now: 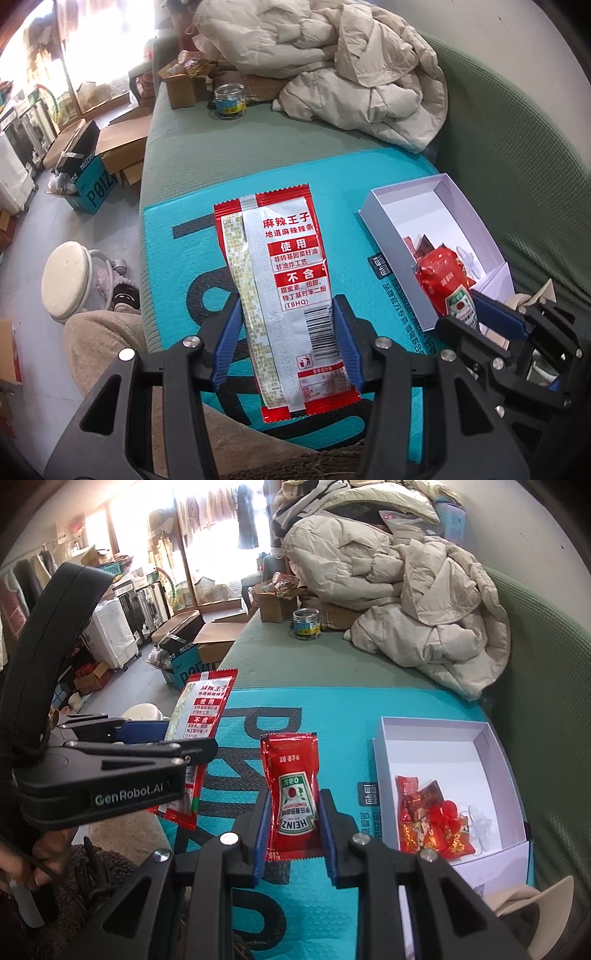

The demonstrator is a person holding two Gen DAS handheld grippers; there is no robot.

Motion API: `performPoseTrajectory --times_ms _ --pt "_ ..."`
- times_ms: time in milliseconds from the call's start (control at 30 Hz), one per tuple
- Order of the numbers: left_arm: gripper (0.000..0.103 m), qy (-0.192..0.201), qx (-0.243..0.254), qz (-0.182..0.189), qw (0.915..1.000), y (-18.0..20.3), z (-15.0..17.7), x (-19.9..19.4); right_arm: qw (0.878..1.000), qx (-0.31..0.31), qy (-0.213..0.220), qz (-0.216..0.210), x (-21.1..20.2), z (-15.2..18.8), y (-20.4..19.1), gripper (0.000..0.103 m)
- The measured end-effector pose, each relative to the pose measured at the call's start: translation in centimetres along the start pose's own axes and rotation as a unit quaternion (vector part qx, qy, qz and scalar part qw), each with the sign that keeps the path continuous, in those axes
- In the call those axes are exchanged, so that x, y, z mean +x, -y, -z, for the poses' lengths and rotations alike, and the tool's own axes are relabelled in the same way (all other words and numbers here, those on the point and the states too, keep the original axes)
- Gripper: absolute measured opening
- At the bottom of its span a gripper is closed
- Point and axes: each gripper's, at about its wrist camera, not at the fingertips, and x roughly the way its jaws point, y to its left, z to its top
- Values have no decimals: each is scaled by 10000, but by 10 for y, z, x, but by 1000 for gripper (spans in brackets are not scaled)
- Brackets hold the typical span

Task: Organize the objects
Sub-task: 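Carry the ketchup sachet and spicy-strip packet over the white box with both tools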

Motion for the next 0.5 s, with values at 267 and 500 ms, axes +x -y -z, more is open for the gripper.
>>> performPoseTrajectory --times_ms 267,500 --pt "47 -146 214 27 9997 18 -6 17 9997 205 -89 71 7 3 19 25" --pt "47 -313 374 10 9988 33 -11 37 9987 431 -239 125 20 9 40 25"
